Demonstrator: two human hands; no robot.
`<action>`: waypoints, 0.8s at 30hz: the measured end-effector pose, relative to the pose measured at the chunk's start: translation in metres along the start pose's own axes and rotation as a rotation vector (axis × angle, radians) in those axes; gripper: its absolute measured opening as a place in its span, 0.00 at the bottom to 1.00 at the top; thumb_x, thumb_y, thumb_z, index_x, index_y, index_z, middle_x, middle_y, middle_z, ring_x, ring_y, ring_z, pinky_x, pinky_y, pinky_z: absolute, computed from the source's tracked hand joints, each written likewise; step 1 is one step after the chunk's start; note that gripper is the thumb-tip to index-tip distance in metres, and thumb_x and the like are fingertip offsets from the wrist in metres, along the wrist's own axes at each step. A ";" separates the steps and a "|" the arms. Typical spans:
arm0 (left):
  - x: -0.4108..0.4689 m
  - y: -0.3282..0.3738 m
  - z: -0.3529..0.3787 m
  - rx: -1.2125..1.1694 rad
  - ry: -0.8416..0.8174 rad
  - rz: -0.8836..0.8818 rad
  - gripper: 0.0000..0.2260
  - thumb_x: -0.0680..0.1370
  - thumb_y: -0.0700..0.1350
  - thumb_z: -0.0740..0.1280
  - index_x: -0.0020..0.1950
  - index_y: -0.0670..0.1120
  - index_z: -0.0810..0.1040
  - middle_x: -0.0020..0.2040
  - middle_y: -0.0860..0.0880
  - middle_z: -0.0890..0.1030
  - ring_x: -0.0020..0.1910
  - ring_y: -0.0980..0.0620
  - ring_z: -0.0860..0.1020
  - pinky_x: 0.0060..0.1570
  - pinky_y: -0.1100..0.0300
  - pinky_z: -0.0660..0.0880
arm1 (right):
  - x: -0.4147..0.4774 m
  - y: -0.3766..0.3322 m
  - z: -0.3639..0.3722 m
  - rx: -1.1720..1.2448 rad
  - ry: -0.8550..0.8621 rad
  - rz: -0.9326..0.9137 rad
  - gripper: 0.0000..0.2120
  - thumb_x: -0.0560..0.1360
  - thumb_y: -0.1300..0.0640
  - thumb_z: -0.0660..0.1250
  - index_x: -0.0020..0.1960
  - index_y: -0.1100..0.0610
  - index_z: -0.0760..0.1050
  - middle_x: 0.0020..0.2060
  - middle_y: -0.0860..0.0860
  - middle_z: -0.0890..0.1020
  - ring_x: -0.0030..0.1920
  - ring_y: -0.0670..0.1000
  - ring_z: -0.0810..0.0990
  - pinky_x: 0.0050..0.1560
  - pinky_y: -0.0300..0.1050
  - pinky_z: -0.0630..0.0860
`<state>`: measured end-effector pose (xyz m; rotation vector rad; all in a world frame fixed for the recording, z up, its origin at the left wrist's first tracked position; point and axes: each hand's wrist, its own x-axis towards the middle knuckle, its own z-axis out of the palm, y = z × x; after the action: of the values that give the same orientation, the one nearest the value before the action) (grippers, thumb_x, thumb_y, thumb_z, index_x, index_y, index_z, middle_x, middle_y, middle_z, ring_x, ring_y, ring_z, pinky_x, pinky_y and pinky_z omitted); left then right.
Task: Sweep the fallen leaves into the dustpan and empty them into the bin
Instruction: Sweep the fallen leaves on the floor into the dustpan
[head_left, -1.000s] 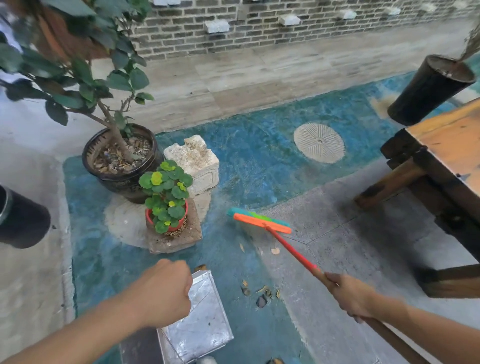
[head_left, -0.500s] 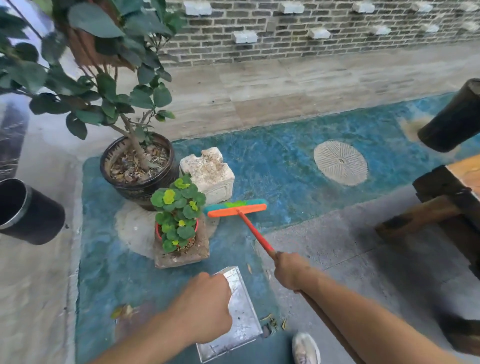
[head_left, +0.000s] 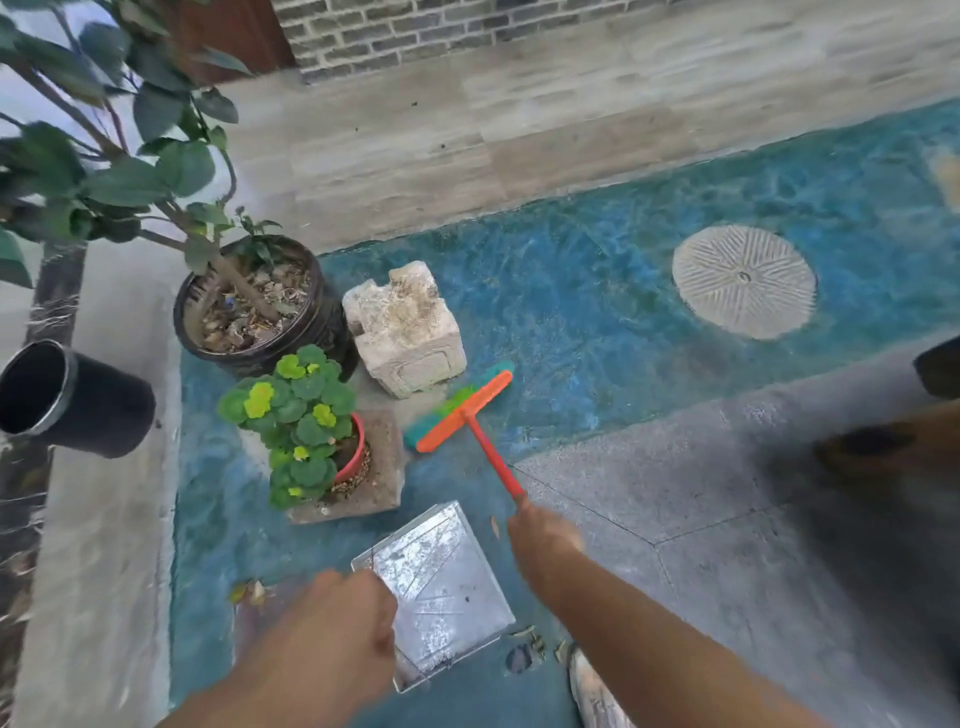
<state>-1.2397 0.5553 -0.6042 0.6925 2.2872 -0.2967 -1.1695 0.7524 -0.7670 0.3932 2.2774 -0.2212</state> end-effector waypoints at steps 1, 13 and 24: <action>0.000 0.006 -0.005 0.012 -0.008 0.015 0.04 0.63 0.50 0.60 0.33 0.60 0.71 0.33 0.50 0.71 0.46 0.42 0.77 0.54 0.40 0.75 | -0.010 0.024 -0.002 0.018 0.010 0.026 0.24 0.81 0.66 0.54 0.76 0.64 0.57 0.75 0.58 0.61 0.67 0.58 0.73 0.63 0.53 0.74; -0.008 0.010 -0.013 0.038 0.020 0.110 0.08 0.64 0.47 0.58 0.39 0.45 0.70 0.35 0.45 0.77 0.43 0.42 0.76 0.47 0.52 0.77 | -0.027 0.111 -0.034 0.158 -0.005 0.053 0.25 0.78 0.61 0.55 0.75 0.57 0.59 0.49 0.58 0.79 0.39 0.56 0.76 0.31 0.43 0.74; -0.041 -0.025 0.008 -0.043 0.072 0.118 0.09 0.63 0.45 0.58 0.38 0.40 0.67 0.32 0.40 0.75 0.41 0.39 0.74 0.41 0.54 0.77 | -0.058 0.080 0.035 -0.019 -0.025 0.048 0.27 0.78 0.65 0.53 0.77 0.63 0.54 0.63 0.58 0.74 0.60 0.56 0.79 0.55 0.47 0.76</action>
<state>-1.2241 0.5150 -0.5812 0.8241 2.3023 -0.1695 -1.0807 0.8053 -0.7493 0.4325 2.2416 -0.1782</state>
